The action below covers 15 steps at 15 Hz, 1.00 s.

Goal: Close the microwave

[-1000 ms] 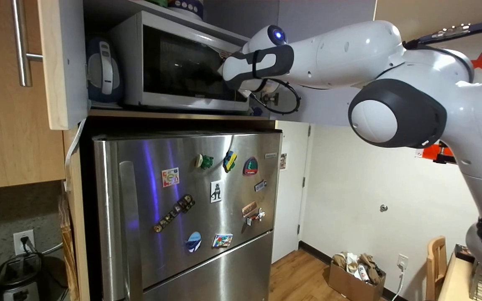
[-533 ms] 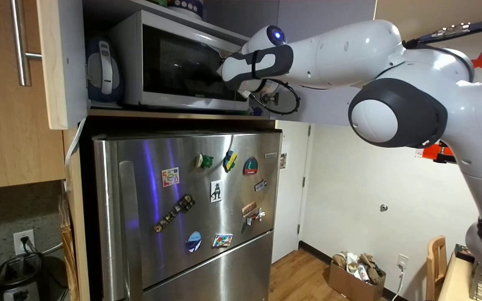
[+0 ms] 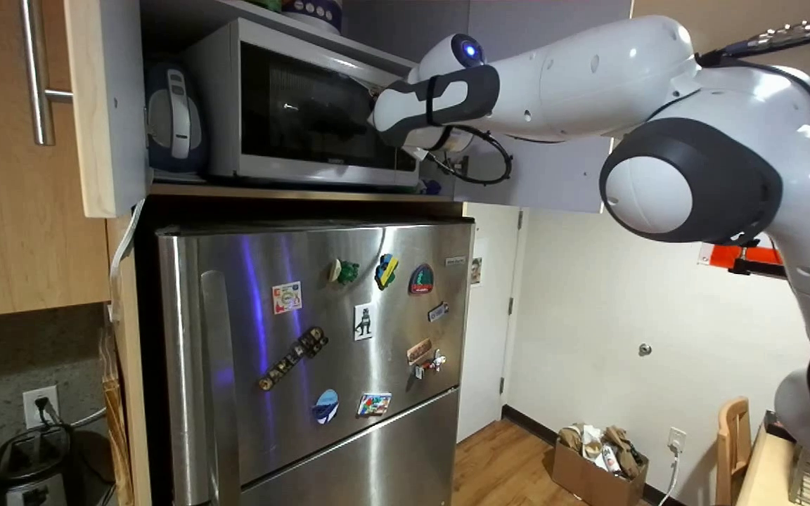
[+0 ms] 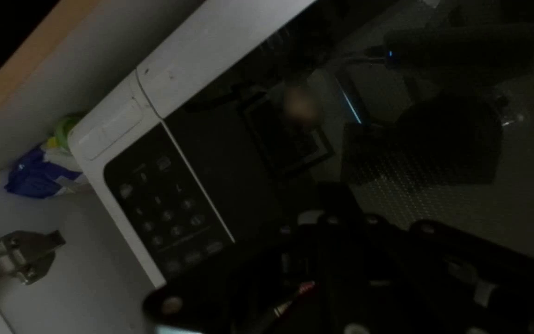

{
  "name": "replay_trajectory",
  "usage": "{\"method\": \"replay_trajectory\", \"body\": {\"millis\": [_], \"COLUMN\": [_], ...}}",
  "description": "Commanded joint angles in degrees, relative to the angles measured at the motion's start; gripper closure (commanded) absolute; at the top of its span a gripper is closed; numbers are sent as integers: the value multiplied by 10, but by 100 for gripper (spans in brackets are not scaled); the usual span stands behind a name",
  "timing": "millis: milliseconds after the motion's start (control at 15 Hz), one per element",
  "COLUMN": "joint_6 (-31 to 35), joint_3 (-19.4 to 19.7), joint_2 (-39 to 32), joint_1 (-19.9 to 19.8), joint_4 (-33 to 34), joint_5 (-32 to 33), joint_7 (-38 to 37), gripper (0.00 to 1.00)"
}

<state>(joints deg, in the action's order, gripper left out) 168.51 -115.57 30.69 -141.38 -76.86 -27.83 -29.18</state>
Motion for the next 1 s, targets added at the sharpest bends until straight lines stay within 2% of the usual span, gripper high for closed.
{"method": "replay_trajectory", "body": {"millis": [0, 333, 400, 533, 600, 733, 867, 933], "joint_6": [6, 0, -1, 3, 10, 41, 32, 27], "joint_3": [10, 20, 23, 23, 16, -55, -78, -84], "joint_2": [-54, -85, -89, -97, -96, -90, -33, -16], "joint_1": [46, 72, 75, 75, 64, -8, -80, -103], "joint_4": [-56, -82, -84, -80, -67, -4, 89, 119], "joint_5": [18, 31, 33, 33, 25, -19, -59, -76], "joint_7": [58, 93, 94, 97, 94, 104, 40, 14], "gripper": [100, 98, 73, 68, 60, 45, 31, 23]}}
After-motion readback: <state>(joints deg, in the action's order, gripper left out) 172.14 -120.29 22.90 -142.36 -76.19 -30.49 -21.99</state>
